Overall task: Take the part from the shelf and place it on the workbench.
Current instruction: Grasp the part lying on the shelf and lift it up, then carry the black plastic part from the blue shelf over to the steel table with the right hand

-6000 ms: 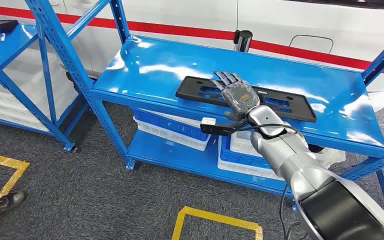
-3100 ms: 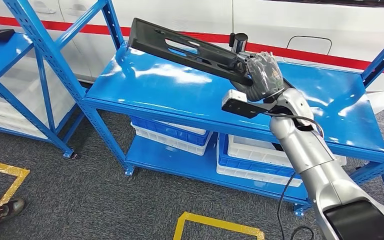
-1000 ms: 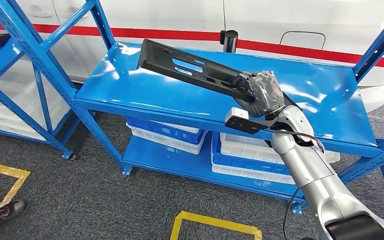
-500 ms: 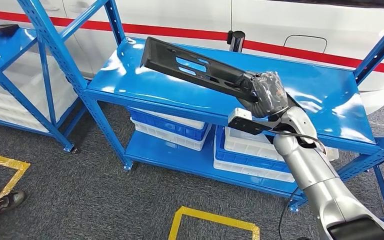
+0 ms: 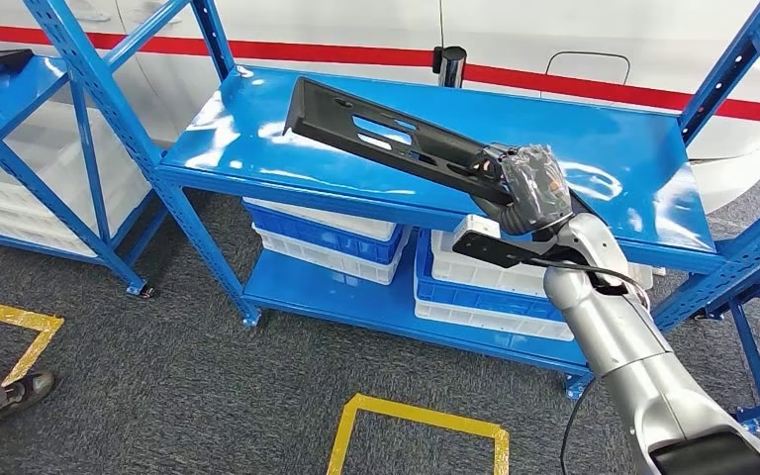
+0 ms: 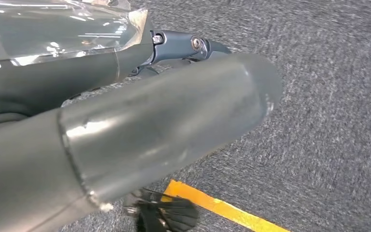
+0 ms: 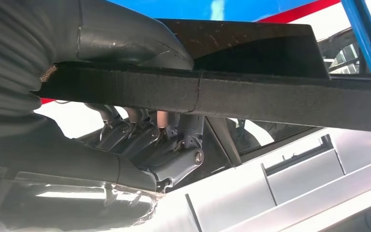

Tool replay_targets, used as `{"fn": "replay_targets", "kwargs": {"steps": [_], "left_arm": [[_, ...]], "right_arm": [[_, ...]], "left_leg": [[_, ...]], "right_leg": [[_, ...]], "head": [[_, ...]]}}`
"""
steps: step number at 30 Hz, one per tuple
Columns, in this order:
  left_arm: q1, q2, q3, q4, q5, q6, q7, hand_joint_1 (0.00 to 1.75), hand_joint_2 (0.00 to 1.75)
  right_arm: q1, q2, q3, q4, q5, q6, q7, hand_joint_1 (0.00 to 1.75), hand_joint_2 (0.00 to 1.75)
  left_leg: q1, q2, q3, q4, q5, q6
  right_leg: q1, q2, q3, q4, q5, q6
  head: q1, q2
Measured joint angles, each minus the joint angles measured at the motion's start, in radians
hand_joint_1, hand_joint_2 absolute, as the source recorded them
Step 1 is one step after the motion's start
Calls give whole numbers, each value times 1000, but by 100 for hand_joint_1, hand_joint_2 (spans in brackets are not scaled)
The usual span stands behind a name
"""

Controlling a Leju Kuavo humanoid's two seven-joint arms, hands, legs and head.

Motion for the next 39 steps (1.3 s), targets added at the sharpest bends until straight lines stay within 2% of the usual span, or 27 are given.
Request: {"fn": "replay_targets", "kwargs": {"steps": [1, 2, 3, 6, 8, 10, 12, 13, 15, 16, 17, 18, 19, 21, 22, 23, 24, 26, 27, 29, 31, 32, 33, 34, 36, 38, 39], "left_arm": [[0, 0, 0, 0, -2, 0, 0, 0, 0], [0, 0, 0, 0, -4, -1, 0, 0, 0], [0, 0, 0, 0, -6, -1, 1, 0, 0], [-2, 1, 0, 0, -8, -2, 2, 0, 0], [-3, 1, 0, 0, -10, -2, 3, 0, 0], [-3, 1, -1, 0, -12, -2, 1, 0, 0], [-3, 0, -1, 0, -12, -2, -1, 0, 0], [-3, -1, -1, 0, -12, -1, -2, 0, 0], [-4, 0, -1, 0, -12, 0, -2, 0, 0], [-3, 0, -1, 0, -13, 1, -2, 0, 0], [-3, 0, -1, 0, -14, 2, -2, 0, 0], [-3, 0, -1, 0, -15, 2, -2, 0, 0], [-3, 0, -1, 1, -15, 2, -2, 0, 0], [-3, -2, -1, 1, -16, 3, -1, 0, 0], [-3, -2, -1, 1, -17, 3, -1, 0, 0], [-4, -3, -1, 1, -18, 4, -1, 0, 0], [-3, -3, -1, 1, -18, 5, 0, 0, 0], [-3, -2, -1, 1, -21, 5, 0, 0, 0], [-3, -2, -1, 1, -23, 5, 1, 0, 0], [-3, -1, -1, 1, -28, 6, 3, 0, 0], [-4, 0, -2, 1, -29, 5, 7, 0, 0], [-3, 0, -2, 1, -29, 5, 9, 0, 0], [-3, 1, -2, 1, -29, 5, 10, 0, 0], [-3, 2, -2, 1, -29, 4, 11, 0, 0], [-4, 3, -2, 1, -30, 4, 12, 0, 0], [-6, 3, -2, 1, -31, 2, 12, 0, 0], [-7, 3, -2, 1, -32, 1, 13, 0, 0]], "right_arm": [[1, 0, 0, 0, -4, 2, 0, 166, 175], [2, 0, -1, 0, -10, 6, 0, 166, 175], [3, 0, -3, 0, -18, 10, 0, 166, 175], [5, 0, -15, 0, -37, 17, -3, 166, 175], [4, -1, -21, 0, -42, 19, -8, 166, 175], [4, -1, -23, 0, -42, 22, -14, 166, 175], [4, -3, -24, 0, -39, 23, -18, 166, 175], [4, -4, -24, 0, -37, 22, -21, 166, 175], [7, -6, -24, 0, -30, 18, -27, 166, 175], [10, -7, -24, 0, -25, 16, -30, 166, 175], [13, -8, -23, 0, -21, 15, -32, 166, 175], [15, -8, -23, 0, -17, 13, -33, 166, 175], [17, -9, -23, -1, -13, 13, -33, 166, 175], [16, -9, -23, -5, -7, 11, -34, 166, 175], [16, -9, -22, -8, -3, 10, -34, 166, 175], [15, -9, -22, -10, 1, 9, -34, 166, 175], [15, -9, -21, -11, 4, 8, -34, 166, 175], [14, -9, -20, -12, 8, 8, -34, 166, 175], [13, -9, -20, -13, 8, 8, -34, 166, 175], [10, -9, -19, -16, 9, 8, -34, 166, 175], [12, -9, -18, -17, 9, 8, -34, 166, 175], [14, -10, -18, -17, 9, 8, -34, 166, 175], [16, -10, -18, -17, 10, 8, -34, 166, 175], [17, -10, -18, -18, 10, 8, -34, 166, 175], [17, -11, -18, -21, 9, 9, -35, 166, 175], [17, -17, -18, -30, 3, 11, -36, 166, 175], [18, -19, -18, -34, 0, 13, -37, 166, 175]], "left_leg": [[2, 0, -16, 54, -23, -4], [5, 0, -17, 75, -26, -5], [6, 0, 3, 55, -11, -5], [7, -3, 127, -134, 57, 3], [2, -7, 167, -205, 65, 9], [-3, -6, 165, -214, 70, 20], [-3, -3, 161, -224, 84, 38], [-2, -1, 157, -229, 91, 48], [-6, 0, 146, -230, 100, 58], [-9, 0, 140, -229, 104, 61], [-12, 0, 135, -229, 108, 63], [-15, -1, 132, -228, 110, 63], [-18, -2, 131, -228, 112, 63], [-24, -4, 128, -225, 114, 61], [-27, -4, 125, -223, 115, 58], [-28, -4, 121, -221, 117, 55], [-29, -4, 118, -220, 120, 51], [-29, -6, 113, -215, 118, 42], [-28, -7, 106, -201, 106, 36], [-18, -8, 68, -114, 51, 19], [-5, -7, 8, 21, -10, 4], [1, -6, -12, 65, -21, -2], [6, -4, -15, 70, -11, -7], [11, -1, 3, 35, 16, -11], [16, 19, 71, -103, 83, -19], [12, 35, 112, -196, 112, -14], [8, 34, 113, -207, 110, -8]], "right_leg": [[0, 0, -5, 0, 5, -1], [0, 0, -11, 1, 9, 1], [0, 0, -15, 1, 12, 3], [1, 0, -21, 1, 21, 14], [4, 0, -25, 1, 27, 24], [6, 0, -29, -3, 35, 38], [8, -1, -45, 19, 21, 44], [9, -1, -65, 60, -3, 41], [10, -2, -122, 191, -68, 30], [10, -2, -147, 253, -92, 29], [12, -2, -156, 284, -101, 31], [13, -2, -145, 277, -95, 34], [16, -2, -113, 227, -76, 38], [23, -1, -26, 77, -30, 35], [26, -1, 2, 24, -15, 29], [29, -1, 16, -6, -9, 23], [31, -2, 18, -12, -8, 17], [21, -4, 16, -17, 0, 8], [16, -7, 16, -19, 3, 2], [9, -12, 16, -22, 8, -4], [8, -16, 14, -22, 9, -5], [7, -19, 13, -22, 9, -5], [6, -22, 13, -21, 9, -4], [4, -26, 14, -21, 9, -4], [2, -32, 14, -18, 8, 2], [8, -38, 11, -15, 7, 14], [12, -42, 9, -16, 9, 21]], "head": [[0, 0], [0, 0], [0, 0], [0, 0], [1, 0], [1, 0], [3, 0], [4, 0], [6, 0], [7, 0], [7, 0], [7, 0], [7, 0], [7, 0], [6, 0], [6, 0], [6, 0], [6, 0], [4, 0], [1, 0], [-1, 0], [-1, 0], [-1, 0], [-1, 0], [-1, 0], [-1, 0], [0, 0]]}}
